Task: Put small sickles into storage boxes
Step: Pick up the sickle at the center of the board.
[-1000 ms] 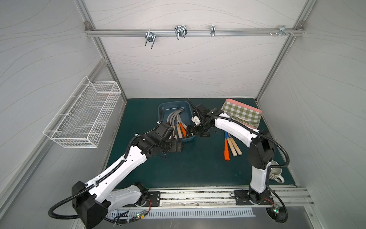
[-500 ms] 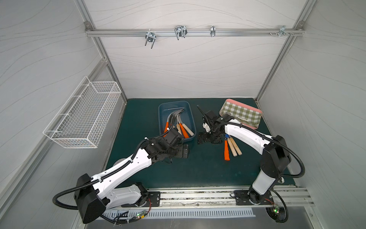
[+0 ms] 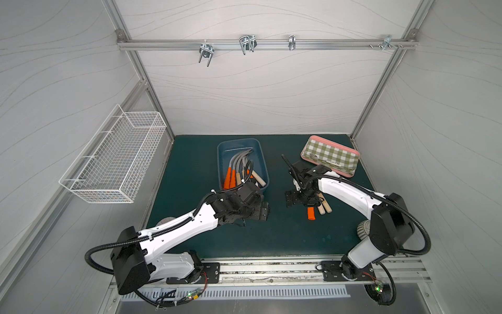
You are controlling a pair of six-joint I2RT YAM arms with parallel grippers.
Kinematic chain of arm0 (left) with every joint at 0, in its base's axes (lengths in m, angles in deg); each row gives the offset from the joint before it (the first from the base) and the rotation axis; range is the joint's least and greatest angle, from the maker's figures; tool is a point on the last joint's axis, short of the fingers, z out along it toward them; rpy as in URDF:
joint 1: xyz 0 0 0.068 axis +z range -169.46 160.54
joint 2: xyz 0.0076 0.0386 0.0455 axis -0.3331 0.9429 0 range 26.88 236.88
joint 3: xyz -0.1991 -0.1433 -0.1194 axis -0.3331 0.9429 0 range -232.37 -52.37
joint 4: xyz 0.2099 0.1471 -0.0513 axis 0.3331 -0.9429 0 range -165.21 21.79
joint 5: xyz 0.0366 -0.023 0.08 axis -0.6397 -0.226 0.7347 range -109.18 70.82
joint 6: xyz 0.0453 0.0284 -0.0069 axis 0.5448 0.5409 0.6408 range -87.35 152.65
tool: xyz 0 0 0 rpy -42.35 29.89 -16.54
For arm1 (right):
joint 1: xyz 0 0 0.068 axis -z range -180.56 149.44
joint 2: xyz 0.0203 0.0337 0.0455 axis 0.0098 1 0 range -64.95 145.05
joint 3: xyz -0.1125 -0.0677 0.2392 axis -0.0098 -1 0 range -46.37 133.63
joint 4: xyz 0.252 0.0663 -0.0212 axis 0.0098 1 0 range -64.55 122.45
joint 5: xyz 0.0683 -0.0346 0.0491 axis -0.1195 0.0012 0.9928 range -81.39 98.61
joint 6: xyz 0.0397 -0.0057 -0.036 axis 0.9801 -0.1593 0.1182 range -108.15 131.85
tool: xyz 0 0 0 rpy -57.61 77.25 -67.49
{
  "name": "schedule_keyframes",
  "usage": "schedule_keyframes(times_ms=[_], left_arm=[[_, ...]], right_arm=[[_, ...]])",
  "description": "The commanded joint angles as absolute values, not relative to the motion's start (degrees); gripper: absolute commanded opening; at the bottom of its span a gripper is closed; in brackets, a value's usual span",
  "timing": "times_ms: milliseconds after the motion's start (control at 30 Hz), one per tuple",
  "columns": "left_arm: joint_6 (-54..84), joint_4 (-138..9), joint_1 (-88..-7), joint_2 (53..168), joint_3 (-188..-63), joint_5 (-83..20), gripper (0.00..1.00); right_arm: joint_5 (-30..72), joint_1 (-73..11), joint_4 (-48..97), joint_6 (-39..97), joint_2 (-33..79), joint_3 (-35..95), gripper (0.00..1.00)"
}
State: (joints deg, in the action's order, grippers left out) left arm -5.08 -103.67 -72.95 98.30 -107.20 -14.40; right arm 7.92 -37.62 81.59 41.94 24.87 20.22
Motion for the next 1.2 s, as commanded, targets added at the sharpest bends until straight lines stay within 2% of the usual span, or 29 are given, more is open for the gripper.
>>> schedule_keyframes(times_ms=[0, 267, 500, 800, 1167], left_arm=[[-5.41, -99.72, -74.61, 99.77, -107.33, -12.35, 0.99], [-4.57, -97.03, -77.96, 103.79, -108.92, -12.5, 0.99], [-3.74, -97.46, -78.79, 105.53, -110.45, -12.61, 0.99], [-1.91, -100.19, -78.79, 105.45, -111.84, -11.96, 0.99], [-0.33, -102.86, -78.79, 104.82, -112.58, -11.03, 0.99]], right_arm=[[6.34, -36.15, 83.54, 42.95, 21.69, 17.39, 0.99], [7.75, -31.86, 81.78, 43.21, 17.69, 10.61, 0.99], [9.89, -28.87, 78.29, 43.01, 19.11, 7.43, 0.94], [8.64, -28.51, 75.03, 42.89, 24.15, 7.33, 0.76], [7.92, -27.99, 72.38, 41.9, 30.53, 8.77, 0.61]])
